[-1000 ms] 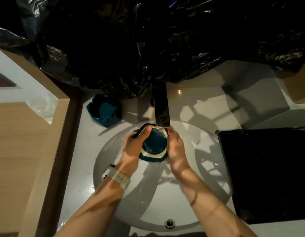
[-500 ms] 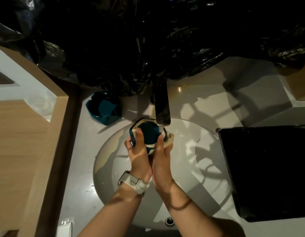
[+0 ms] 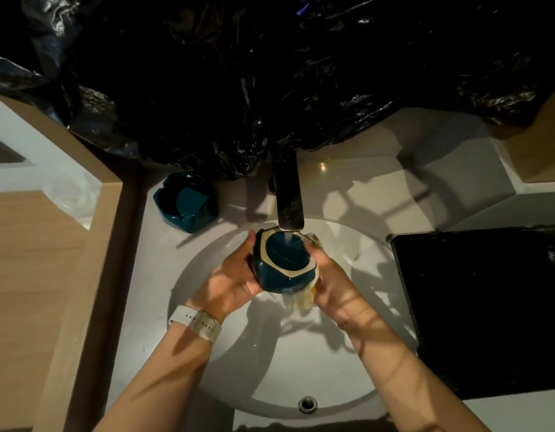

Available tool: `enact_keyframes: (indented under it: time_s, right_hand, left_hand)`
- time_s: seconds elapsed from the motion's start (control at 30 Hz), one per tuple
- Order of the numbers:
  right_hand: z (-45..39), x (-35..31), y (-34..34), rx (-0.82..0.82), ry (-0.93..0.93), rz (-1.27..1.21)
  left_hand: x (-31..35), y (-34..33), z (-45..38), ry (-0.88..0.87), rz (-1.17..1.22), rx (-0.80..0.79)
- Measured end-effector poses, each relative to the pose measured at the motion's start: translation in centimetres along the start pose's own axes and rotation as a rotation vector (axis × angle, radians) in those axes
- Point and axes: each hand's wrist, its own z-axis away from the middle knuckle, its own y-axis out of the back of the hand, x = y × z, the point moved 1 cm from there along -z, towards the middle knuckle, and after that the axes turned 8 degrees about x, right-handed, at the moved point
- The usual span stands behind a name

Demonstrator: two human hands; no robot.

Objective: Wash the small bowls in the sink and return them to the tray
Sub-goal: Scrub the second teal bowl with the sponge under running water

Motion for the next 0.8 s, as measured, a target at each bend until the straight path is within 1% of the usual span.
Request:
enact_keyframes:
  time_s: [0.07, 0.1, 0.2, 0.27, 0.33, 0.4, 0.47, 0.53, 0.6, 0.7, 0.77, 0.8]
  right_hand:
    - [0.1, 0.0, 0.5, -0.025, -0.056, -0.045]
    - [0.1, 0.0, 0.8, -0.034, -0.08, -0.038]
    - [0.2, -0.3, 2.4, -0.01, -0.074, 0.029]
    - [-0.2, -1.0, 3.3, 0.005, -0.027, 0.04]
    - [-0.4, -1.9, 3.4, 0.008, -0.016, 0.069]
    - [-0.5, -2.9, 3.1, 0.003, -0.024, 0.205]
    - [-0.1, -3.5, 2.3, -0.068, 0.001, 0.394]
    - [0.2, -3.8, 1.3, -0.106, 0.023, 0.444]
    - [0.4, -3.6, 0.6, -0.022, 0.042, 0.383]
    - [0.0, -2.6, 0.4, 0.067, 0.144, 0.312]
    - [-0.2, -1.8, 0.8, 0.056, 0.201, 0.23]
    - [-0.1, -1.6, 0.9, 0.042, 0.214, 0.2]
  left_hand:
    - [-0.1, -0.5, 0.0, -0.038, -0.057, -0.056]
    - [0.0, -0.9, 0.2, -0.089, -0.12, -0.078]
    - [0.1, -1.7, 0.4, -0.357, -0.537, -0.118]
    - [0.3, -2.2, 0.6, -0.478, -0.813, -0.093]
    - [0.4, -2.5, 0.6, -0.605, -1.06, -0.121]
    - [0.4, -2.2, 0.3, -0.767, -1.33, -0.143]
    - [0.3, -1.6, -0.2, -0.934, -1.513, -0.17]
    - [-0.4, -1.1, -0.5, -1.103, -1.676, -0.24]
    - [-1.1, -0.5, -0.8, -1.218, -1.773, -0.27]
    - [-1.7, 1.0, -1.1, -1.298, -1.819, -0.193]
    - [-1.6, 1.8, -1.1, -1.337, -1.691, -0.085]
    - [-1.6, 2.1, -0.8, -1.314, -1.589, -0.015]
